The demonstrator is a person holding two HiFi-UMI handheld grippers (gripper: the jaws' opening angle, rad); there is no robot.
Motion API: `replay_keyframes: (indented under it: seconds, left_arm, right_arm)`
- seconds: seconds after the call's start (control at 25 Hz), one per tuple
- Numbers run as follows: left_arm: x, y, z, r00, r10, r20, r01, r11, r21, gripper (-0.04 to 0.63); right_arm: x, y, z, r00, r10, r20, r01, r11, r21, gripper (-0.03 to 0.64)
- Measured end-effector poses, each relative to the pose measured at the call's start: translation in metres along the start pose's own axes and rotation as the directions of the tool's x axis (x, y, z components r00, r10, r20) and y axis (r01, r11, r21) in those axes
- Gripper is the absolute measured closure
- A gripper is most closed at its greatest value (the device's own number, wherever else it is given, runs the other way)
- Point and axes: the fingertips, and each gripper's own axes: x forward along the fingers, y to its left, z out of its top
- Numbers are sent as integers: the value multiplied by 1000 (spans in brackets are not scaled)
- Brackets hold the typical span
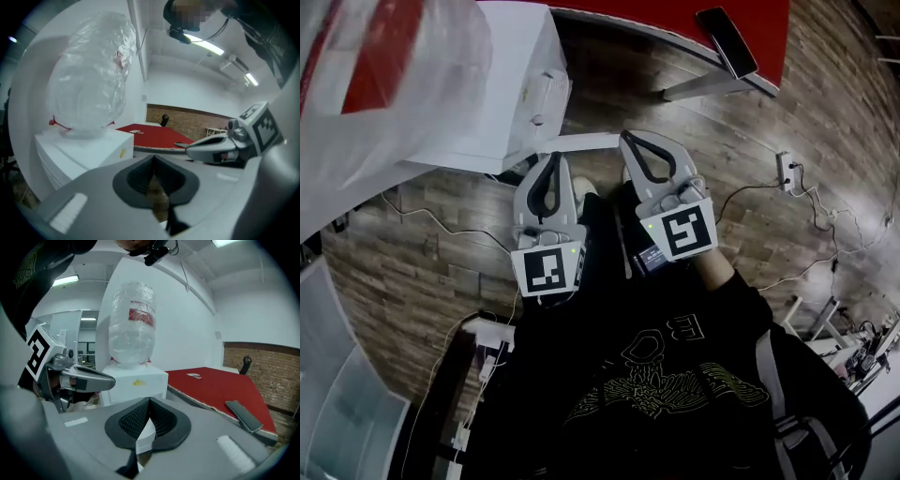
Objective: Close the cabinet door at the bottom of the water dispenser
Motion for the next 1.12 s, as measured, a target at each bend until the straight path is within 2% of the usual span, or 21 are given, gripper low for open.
replay_keyframes:
  seconds: [0.12,0.24,0.36,0.52,0.68,0.8,1.0,1.12]
  left_arm:
    - [15,4,-37,999,19,-48,-20,999,-25,588]
    - [32,-1,-90,992,-9,-125,4,999,-40,588]
    - [45,-6,-148,973,-30,-228,24,999,-30,588]
    - [61,-1,-208,945,-33,-326,39,999,12,588]
    - [70,3,-252,925,-35,-379,40,999,5,588]
    - [75,8,-284,908,-26,-418,33,999,10,588]
    - [85,13,-329,879,17,-476,11,998,54,588]
    - [92,8,-348,856,37,-516,48,987,150,588]
  right_arm:
    - [18,0,-38,999,9,-37,-8,1000,22,618]
    - [32,0,-84,996,38,-82,-35,999,35,618]
    - [41,5,-136,985,73,-154,-61,995,81,618]
    - [54,11,-200,968,92,-234,-64,990,126,618]
    - [58,21,-252,952,91,-291,-41,984,172,618]
    - [71,31,-282,942,117,-313,-62,982,181,618]
    - [88,36,-318,935,138,-327,-71,976,208,618]
    - [94,36,-341,915,127,-382,-63,982,177,618]
